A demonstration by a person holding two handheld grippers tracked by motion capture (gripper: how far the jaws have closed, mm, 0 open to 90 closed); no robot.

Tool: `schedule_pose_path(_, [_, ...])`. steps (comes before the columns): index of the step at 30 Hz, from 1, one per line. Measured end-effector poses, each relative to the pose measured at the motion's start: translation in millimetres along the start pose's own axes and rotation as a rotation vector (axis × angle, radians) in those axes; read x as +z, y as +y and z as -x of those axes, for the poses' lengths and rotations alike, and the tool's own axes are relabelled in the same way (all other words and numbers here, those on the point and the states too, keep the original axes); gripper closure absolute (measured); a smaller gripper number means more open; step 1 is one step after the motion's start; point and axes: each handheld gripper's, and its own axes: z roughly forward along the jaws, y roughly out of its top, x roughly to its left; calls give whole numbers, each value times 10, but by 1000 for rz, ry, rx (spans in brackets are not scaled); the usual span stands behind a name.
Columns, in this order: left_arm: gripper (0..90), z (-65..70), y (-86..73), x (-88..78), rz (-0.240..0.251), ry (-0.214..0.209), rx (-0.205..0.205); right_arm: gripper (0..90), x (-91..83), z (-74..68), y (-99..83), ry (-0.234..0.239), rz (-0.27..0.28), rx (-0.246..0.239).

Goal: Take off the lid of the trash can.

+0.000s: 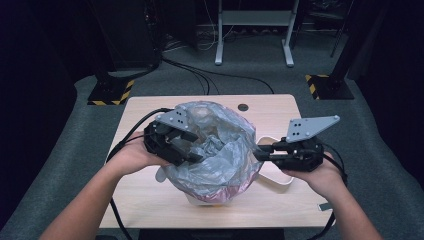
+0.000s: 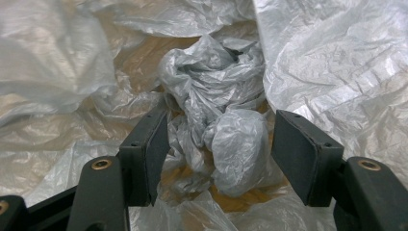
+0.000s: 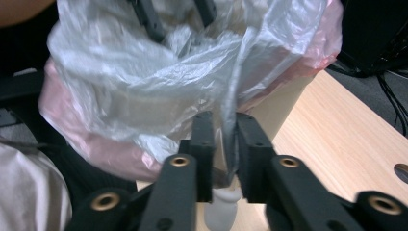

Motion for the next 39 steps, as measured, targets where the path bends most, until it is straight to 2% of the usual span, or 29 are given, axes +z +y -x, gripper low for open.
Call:
schedule_pose_path(3, [374, -11, -26, 5, -3, -1, 2, 854, 93, 6, -75, -14, -8, -4])
schedule_pose_path(5, [375, -19, -45, 3, -1, -1, 5, 869, 159, 30, -135, -26, -13, 11])
schedule_pose_path(9, [377, -44, -86, 0, 5, 0, -2, 885, 292, 124, -301, -7, -20, 53])
schedule_pose_path(15, [384, -84, -136, -11, 16, 1, -8, 889, 369, 230, -491, -8, 3, 112])
schedule_pose_path(16, [384, -86, -136, -11, 17, 0, -8, 887, 373, 239, -508, -5, 9, 118])
schedule_pose_path(17, [384, -80, -127, -15, 13, 2, -9, 806, 360, 242, -512, -10, 14, 123])
schedule_pose_path(19, [380, -74, -104, -40, 18, 1, -2, 632, 323, 240, -481, -39, 20, 133])
schedule_pose_path(21, [376, -55, -70, -82, 35, 7, 2, 553, 251, 237, -437, -42, 48, 142])
schedule_pose_path(23, [372, -45, -30, -118, 49, 15, 10, 472, 162, 217, -382, -63, 78, 130])
schedule_pose_path(26, [370, -53, 24, -132, 54, 38, 11, 428, 33, 188, -294, -93, 116, 105])
schedule_pose_path(30, [362, -121, 46, -98, 54, 58, -13, 406, -44, 192, -183, -122, 147, 83])
schedule_pose_path(34, [358, -171, 32, -30, 34, 62, -20, 411, -6, 234, -54, -144, 160, 69])
schedule_pose_path(39, [359, -228, -1, 22, 25, 54, -36, 402, 101, 316, 104, -132, 177, 65])
